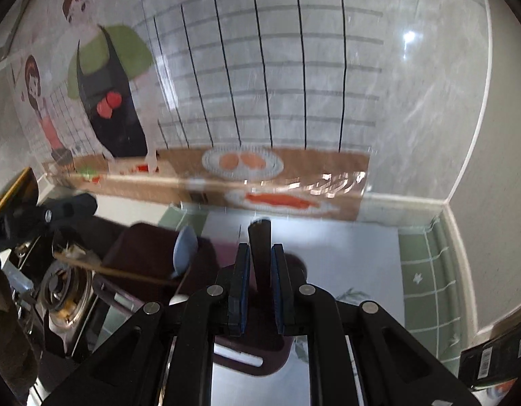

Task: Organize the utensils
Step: 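Carry both spoons over the purple holder and release them inside, then grasp a wooden chopstick with the right tool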

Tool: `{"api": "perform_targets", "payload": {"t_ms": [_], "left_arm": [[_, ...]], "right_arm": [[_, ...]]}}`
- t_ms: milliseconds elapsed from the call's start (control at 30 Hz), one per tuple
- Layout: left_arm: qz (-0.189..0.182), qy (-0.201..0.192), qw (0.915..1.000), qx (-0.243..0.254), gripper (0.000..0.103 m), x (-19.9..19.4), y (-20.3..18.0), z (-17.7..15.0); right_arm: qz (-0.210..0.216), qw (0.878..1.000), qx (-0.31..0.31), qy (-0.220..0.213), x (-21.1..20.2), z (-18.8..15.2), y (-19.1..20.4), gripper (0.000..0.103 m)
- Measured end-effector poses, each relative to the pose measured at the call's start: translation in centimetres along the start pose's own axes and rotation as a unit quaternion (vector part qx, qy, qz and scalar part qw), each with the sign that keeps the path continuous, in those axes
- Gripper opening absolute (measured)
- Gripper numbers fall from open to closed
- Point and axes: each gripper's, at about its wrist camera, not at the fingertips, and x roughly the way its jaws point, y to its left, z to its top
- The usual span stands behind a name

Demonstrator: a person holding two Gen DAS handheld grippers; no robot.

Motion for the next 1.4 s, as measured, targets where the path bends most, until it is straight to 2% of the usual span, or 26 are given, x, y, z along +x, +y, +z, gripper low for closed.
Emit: {"api": "perform_targets", "payload": {"t_ms": [100,267,300,433,533,633,700,833,900,933,1000,1067,1100,1133,1233,1333,1400], "left_arm": [[0.020,0.007,0.9997,0.009,0.006,-1.2,0.4,-2.1],[0.054,0.010,0.9982,0.022,0.007,-4.5,1.1,-6.1],[0.066,0.012,0.9974,0.026,0.007,-5.2,1.3,-7.2],[0.090,0.025,0.9951,0.033,0.007,-7.4,2.8,-11.0],[0.110,0.038,0.9928,0.026,0.007,-8.8,4.3,-13.8],[0.135,0.048,0.9897,0.011,0.007,-10.1,5.9,-15.9],[0.150,0.051,0.9874,0.004,0.007,-11.4,6.8,-17.3],[0.172,0.055,0.9834,0.015,0.007,-13.6,7.6,-19.6],[0.178,0.059,0.9821,0.020,0.007,-14.4,7.7,-20.5],[0.178,0.059,0.9819,0.023,0.007,-14.8,7.7,-20.8],[0.180,0.061,0.9814,0.031,0.007,-15.1,7.3,-21.0],[0.177,0.062,0.9816,0.037,0.007,-15.2,6.9,-21.4],[0.171,0.065,0.9824,0.035,0.007,-15.1,6.8,-21.6],[0.167,0.068,0.9830,0.034,0.007,-14.9,6.8,-21.6],[0.158,0.081,0.9835,0.033,0.007,-14.1,6.4,-21.7],[0.153,0.093,0.9834,0.032,0.007,-13.0,5.9,-21.7],[0.146,0.100,0.9837,0.033,0.007,-12.3,5.4,-21.6]], "right_arm": [[-0.010,1.000,-0.003,-0.002,-1.0,-0.7,0.2,0.028],[-0.036,0.999,-0.016,-0.016,-4.7,-3.2,1.0,0.055],[-0.044,0.999,-0.021,-0.017,-5.6,-4.0,1.3,0.057],[-0.069,0.997,-0.041,0.006,-7.4,-7.3,2.8,0.084],[-0.081,0.994,-0.064,0.032,-7.3,-9.8,4.3,0.088],[-0.087,0.992,-0.076,0.056,-6.3,-12.0,5.7,0.099],[-0.084,0.992,-0.075,0.064,-5.5,-13.1,6.4,0.100],[-0.045,0.993,-0.064,0.083,-3.4,-14.2,7.7,0.102],[-0.041,0.992,-0.076,0.091,-2.4,-14.3,8.8,0.102],[-0.034,0.991,-0.087,0.092,-2.0,-14.3,9.4,0.101],[-0.012,0.991,-0.093,0.097,-1.1,-14.1,10.2,0.087],[0.008,0.988,-0.082,0.129,0.5,-13.9,10.6,0.043],[0.016,0.987,-0.075,0.144,1.2,-13.9,10.6,0.036],[0.021,0.986,-0.066,0.154,1.9,-13.9,10.5,0.032],[0.021,0.986,-0.071,0.147,2.1,-13.9,10.7,0.031],[0.032,0.982,-0.076,0.167,2.2,-14.3,10.9,0.005],[0.024,0.982,-0.080,0.171,1.7,-14.6,10.8,0.005]]}}
